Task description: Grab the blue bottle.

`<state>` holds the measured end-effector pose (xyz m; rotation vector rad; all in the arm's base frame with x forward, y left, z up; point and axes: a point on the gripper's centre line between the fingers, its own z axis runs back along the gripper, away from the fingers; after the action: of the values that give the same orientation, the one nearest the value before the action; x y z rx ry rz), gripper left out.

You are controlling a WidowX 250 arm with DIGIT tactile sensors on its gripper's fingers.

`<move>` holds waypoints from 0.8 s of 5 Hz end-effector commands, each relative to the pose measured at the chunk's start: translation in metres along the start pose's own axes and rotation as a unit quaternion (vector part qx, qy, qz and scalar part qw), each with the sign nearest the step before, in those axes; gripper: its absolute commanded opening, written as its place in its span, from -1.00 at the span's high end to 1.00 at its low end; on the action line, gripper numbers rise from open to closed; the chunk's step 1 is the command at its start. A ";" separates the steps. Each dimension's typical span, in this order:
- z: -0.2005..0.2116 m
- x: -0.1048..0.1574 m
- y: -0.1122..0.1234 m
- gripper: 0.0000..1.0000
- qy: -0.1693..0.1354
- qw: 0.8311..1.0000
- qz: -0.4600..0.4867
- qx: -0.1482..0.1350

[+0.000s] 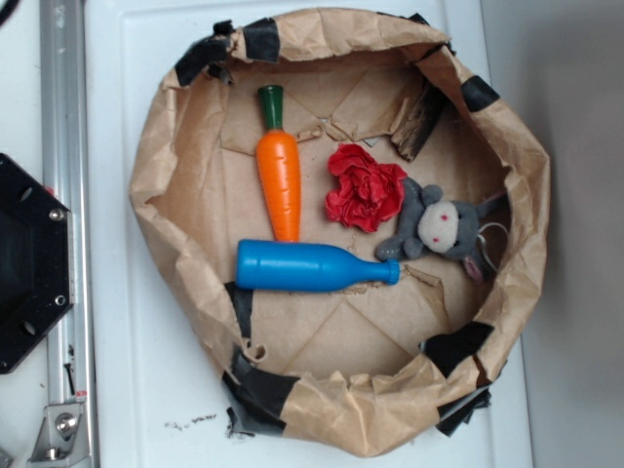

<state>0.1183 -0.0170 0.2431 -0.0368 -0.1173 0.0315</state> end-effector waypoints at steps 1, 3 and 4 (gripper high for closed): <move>0.000 0.000 0.000 -1.00 0.000 1.000 0.000 0.000; -0.097 0.092 0.059 -1.00 -0.057 0.997 0.033 0.031; -0.129 0.135 0.068 -1.00 -0.037 0.998 0.026 0.031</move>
<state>0.2596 0.0456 0.1143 0.0097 -0.1350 0.0767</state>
